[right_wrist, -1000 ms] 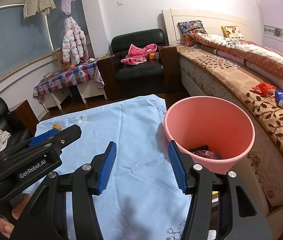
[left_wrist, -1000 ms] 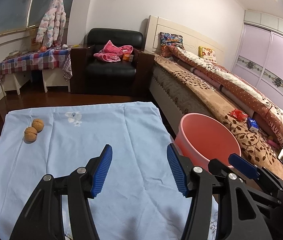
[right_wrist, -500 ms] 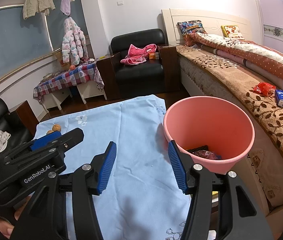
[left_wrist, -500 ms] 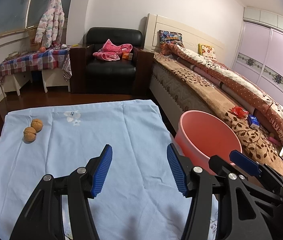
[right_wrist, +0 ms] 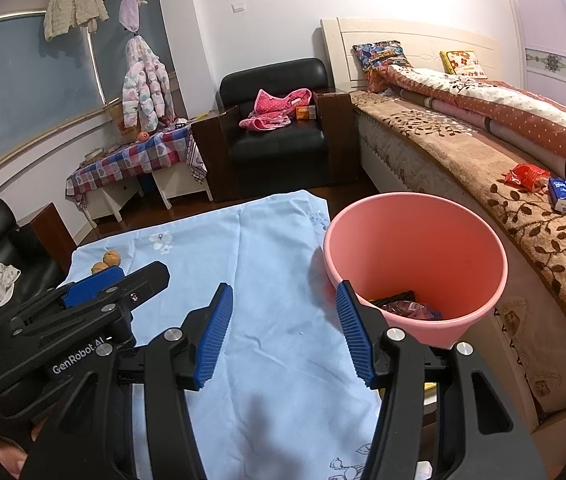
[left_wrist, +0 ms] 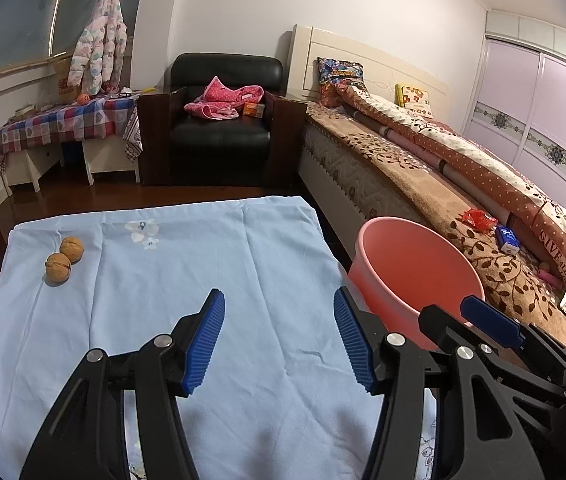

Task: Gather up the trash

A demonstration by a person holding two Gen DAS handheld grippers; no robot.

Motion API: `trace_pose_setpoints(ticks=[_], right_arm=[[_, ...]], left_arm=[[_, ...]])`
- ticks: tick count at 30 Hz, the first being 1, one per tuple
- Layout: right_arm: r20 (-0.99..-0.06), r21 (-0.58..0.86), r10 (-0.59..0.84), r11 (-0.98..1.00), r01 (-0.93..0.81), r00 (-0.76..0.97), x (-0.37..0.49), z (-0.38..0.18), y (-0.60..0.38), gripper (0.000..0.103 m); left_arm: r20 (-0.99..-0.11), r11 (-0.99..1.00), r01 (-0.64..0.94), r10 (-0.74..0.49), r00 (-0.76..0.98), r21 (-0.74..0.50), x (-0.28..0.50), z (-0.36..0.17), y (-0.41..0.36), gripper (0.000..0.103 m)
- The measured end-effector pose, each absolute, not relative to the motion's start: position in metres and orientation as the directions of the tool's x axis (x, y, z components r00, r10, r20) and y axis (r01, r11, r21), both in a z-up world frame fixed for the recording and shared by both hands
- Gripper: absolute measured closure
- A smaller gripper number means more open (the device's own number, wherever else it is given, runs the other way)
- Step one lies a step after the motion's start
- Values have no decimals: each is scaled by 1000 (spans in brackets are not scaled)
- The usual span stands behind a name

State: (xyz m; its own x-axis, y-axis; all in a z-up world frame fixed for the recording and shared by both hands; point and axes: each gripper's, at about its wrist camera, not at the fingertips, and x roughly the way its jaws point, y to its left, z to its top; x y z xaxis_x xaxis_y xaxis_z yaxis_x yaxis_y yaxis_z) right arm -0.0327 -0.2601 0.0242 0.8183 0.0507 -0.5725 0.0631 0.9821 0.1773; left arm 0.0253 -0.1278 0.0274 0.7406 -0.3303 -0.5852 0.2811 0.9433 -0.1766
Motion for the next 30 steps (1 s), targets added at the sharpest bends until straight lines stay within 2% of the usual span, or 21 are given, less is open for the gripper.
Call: trace_pose_setpoints(ticks=[30], right_arm=[[-577,177,48,982,68,816,-32,21,-265,49]], left_arm=[[-593,945,274,-326,736,-179,25,20,-122,47]])
